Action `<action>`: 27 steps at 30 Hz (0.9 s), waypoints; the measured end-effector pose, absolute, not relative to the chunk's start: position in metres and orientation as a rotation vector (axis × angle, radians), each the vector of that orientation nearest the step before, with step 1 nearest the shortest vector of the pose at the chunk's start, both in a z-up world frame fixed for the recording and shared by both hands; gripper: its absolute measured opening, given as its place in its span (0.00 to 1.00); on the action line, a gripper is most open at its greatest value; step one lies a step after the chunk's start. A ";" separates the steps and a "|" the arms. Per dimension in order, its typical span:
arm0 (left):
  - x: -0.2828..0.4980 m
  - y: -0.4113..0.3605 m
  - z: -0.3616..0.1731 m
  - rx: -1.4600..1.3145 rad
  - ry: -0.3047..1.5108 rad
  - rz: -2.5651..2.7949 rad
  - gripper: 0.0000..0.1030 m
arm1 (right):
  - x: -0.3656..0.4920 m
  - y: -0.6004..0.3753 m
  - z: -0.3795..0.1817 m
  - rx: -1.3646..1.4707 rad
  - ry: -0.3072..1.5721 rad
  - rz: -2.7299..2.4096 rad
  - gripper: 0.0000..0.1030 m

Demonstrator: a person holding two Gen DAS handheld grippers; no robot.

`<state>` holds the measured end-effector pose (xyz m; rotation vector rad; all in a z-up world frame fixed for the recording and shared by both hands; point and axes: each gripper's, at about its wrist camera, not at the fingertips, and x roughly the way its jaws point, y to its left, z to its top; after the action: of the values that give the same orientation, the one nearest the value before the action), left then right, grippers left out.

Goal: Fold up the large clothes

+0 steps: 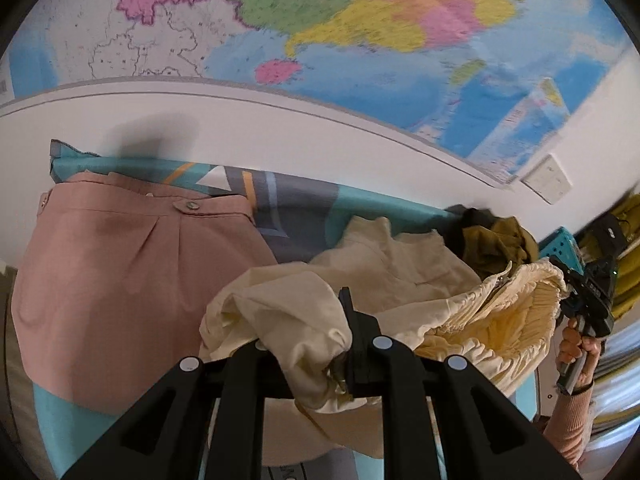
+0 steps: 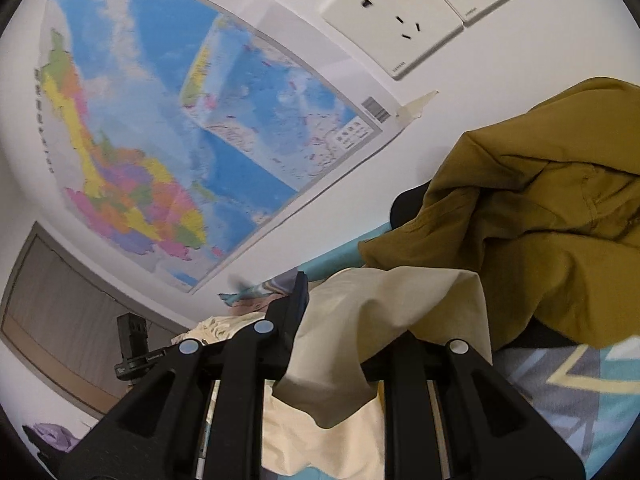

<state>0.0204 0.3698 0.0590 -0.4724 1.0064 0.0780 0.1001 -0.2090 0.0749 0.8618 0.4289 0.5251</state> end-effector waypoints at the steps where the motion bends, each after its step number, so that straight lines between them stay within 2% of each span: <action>1: 0.027 0.371 0.057 -0.460 1.014 0.088 0.14 | 0.106 -0.209 0.074 0.868 0.436 0.519 0.16; 12: 0.079 0.395 0.023 -0.489 1.086 0.163 0.14 | 0.156 -0.210 0.064 0.881 0.497 0.471 0.17; 16: 0.092 0.397 0.011 -0.484 1.109 0.191 0.14 | 0.164 -0.206 0.067 0.846 0.500 0.473 0.22; 19: 0.098 0.399 0.003 -0.482 1.123 0.203 0.14 | 0.160 -0.201 0.074 0.796 0.496 0.477 0.33; 21: 0.102 0.402 -0.002 -0.492 1.134 0.207 0.14 | 0.152 -0.202 0.078 0.796 0.480 0.488 0.50; 22: 0.104 0.403 -0.003 -0.496 1.137 0.207 0.14 | 0.145 -0.204 0.080 0.805 0.459 0.496 0.66; 23: 0.106 0.404 -0.005 -0.499 1.141 0.209 0.14 | 0.139 -0.205 0.082 0.809 0.439 0.496 0.73; 27: 0.113 0.408 -0.015 -0.511 1.162 0.222 0.15 | 0.095 -0.199 0.096 0.710 0.359 0.507 0.73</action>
<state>0.1129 0.4075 -0.0148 -0.5109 1.1622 0.2221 0.0952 -0.1988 0.0962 0.7102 0.3586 0.5070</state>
